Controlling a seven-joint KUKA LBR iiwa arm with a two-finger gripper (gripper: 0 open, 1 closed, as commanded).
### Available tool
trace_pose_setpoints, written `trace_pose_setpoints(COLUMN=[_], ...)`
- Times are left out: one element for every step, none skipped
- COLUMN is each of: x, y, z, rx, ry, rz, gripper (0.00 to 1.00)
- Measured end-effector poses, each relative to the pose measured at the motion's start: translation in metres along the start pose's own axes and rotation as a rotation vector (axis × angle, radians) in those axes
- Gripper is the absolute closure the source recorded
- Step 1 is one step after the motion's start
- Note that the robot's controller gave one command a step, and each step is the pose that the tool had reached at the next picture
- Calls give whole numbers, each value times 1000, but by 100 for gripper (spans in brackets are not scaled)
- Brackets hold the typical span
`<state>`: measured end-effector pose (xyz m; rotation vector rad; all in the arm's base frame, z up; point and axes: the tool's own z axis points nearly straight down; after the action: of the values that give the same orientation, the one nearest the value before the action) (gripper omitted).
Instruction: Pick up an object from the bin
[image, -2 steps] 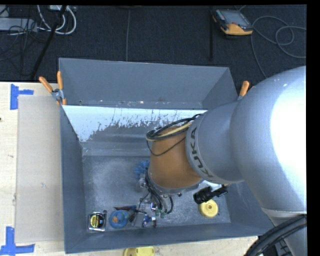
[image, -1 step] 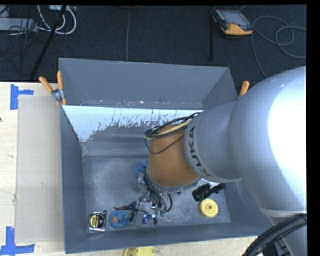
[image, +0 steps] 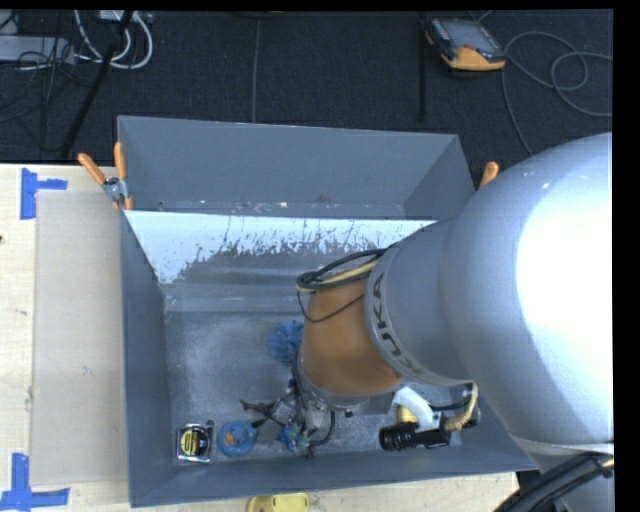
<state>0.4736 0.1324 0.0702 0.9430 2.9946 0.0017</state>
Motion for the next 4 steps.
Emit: trace_pose_setpoints(x=[0,0,1,1], y=[0,-1,-1,-2], z=[0,-3,-16,-25], rx=[0,3,4,6], ry=[0,3,4,6], rz=[0,1,0,-1], gripper=[100,100,100,100])
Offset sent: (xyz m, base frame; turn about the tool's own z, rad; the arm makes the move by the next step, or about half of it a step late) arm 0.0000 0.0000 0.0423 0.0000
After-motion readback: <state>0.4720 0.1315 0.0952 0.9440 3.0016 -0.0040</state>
